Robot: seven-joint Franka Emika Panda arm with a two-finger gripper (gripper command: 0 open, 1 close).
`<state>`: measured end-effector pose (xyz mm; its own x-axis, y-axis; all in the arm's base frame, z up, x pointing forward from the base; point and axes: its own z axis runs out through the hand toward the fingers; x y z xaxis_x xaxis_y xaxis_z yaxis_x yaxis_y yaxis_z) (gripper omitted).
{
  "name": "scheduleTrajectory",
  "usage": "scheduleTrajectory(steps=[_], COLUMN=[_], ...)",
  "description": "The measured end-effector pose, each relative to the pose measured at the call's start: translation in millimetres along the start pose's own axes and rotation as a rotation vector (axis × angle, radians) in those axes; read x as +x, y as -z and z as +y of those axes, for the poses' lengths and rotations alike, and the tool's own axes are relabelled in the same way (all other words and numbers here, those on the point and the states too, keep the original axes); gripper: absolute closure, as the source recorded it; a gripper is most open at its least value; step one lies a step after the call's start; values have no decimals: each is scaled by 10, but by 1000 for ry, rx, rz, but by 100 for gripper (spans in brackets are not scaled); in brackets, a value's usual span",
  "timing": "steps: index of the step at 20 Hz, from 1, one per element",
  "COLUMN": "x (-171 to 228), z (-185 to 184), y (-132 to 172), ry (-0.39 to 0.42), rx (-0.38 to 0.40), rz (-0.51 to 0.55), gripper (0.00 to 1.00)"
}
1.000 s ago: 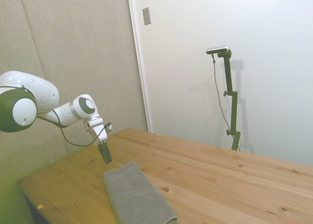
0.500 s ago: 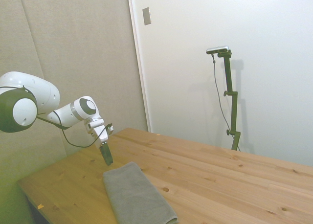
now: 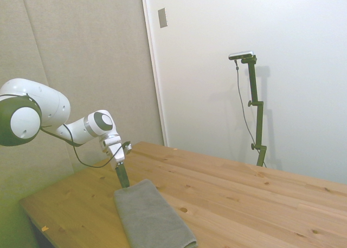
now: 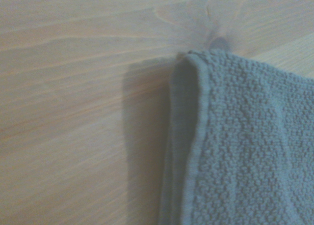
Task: Fold the towel
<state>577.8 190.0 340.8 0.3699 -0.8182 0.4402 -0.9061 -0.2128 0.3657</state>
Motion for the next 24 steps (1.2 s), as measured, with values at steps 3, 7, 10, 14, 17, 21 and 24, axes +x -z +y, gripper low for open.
scheduleTrajectory(steps=[3,7,10,14,17,21,24], x=[111,189,207,227,225,229,227], z=[77,122,146,151,154,148,144], y=[-96,-146,-168,-185,-209,-249,-276], ry=[-7,6,11,15,18,20,21], rx=[-2,15,12,9,7,11,14], rz=[-8,-23,-23,-24,-24,-26,-27], gripper=[0,100,100,100,100,100,100])
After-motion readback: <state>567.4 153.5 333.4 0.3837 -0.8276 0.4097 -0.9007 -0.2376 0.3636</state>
